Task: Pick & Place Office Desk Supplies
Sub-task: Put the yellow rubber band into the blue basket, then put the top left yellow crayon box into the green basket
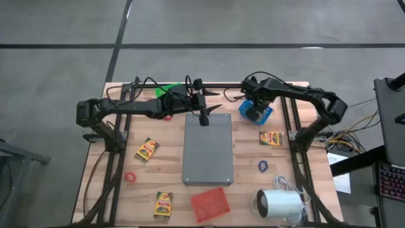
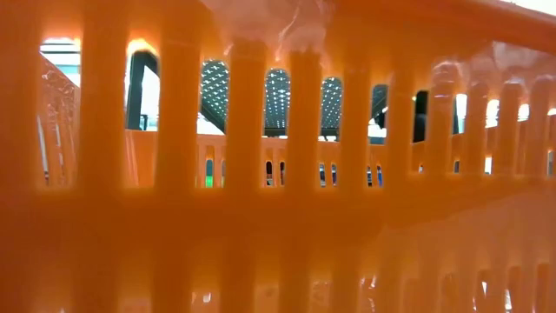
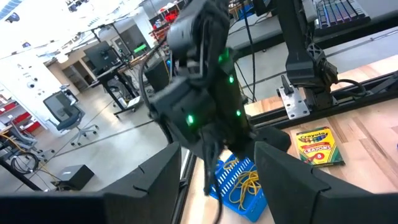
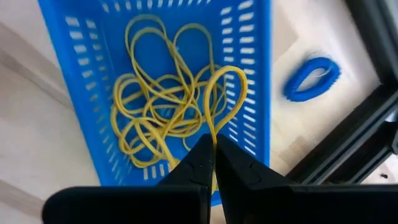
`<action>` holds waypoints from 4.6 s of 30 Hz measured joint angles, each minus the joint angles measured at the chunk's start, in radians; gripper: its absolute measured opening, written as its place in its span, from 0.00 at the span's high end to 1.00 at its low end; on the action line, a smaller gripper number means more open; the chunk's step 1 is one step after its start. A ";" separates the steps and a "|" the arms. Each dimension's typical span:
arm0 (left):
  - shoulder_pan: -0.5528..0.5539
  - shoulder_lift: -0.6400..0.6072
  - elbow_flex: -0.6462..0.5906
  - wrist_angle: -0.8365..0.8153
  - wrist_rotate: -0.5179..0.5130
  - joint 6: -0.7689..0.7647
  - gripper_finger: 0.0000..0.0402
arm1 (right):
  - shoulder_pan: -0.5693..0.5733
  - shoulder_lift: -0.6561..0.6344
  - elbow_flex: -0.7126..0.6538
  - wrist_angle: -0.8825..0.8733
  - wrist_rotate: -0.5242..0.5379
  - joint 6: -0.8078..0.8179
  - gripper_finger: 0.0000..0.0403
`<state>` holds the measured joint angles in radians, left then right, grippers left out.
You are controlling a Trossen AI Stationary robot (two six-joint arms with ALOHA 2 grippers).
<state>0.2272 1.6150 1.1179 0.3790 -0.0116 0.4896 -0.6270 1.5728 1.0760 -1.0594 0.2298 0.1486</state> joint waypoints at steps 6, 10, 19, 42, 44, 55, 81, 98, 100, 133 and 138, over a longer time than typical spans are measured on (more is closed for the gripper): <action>0.000 0.000 0.000 0.000 0.000 0.000 0.49 | 0.000 0.082 -0.003 0.034 -0.003 -0.019 0.98; 0.000 0.000 0.000 -0.002 0.000 0.001 0.49 | 0.000 0.116 -0.003 0.075 -0.003 -0.054 0.98; 0.000 0.000 0.000 -0.013 0.000 0.003 0.49 | 0.000 0.143 -0.003 0.080 -0.005 -0.029 0.98; 0.000 0.000 0.000 -0.013 0.000 0.008 0.49 | 0.001 0.137 -0.003 0.091 -0.005 0.070 0.98; 0.000 0.000 0.000 -0.013 0.000 0.008 0.49 | 0.001 0.137 -0.003 0.091 -0.005 0.077 0.98; 0.000 0.000 0.000 -0.089 0.000 0.010 0.49 | 0.001 0.136 -0.003 0.098 -0.003 0.072 0.92; 0.000 0.000 0.000 -0.355 -0.004 0.034 0.49 | 0.001 0.136 -0.003 0.118 0.000 0.061 0.90; 0.000 0.000 0.000 -0.355 -0.004 0.034 0.49 | 0.001 0.136 -0.003 0.122 0.000 0.061 0.90; 0.000 0.000 0.000 -0.354 -0.004 0.034 0.49 | 0.001 0.136 -0.003 0.122 0.003 0.061 0.90; 0.000 0.000 0.000 -0.355 -0.004 0.034 0.49 | 0.002 0.136 -0.002 0.121 0.080 0.076 0.63; 0.000 0.000 0.000 -0.355 -0.004 0.034 0.49 | 0.002 0.134 -0.002 0.120 0.080 0.076 0.56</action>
<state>0.2276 1.6150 1.1179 0.0244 -0.0154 0.5232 -0.6247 1.7063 1.0740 -0.9397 0.3096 0.2249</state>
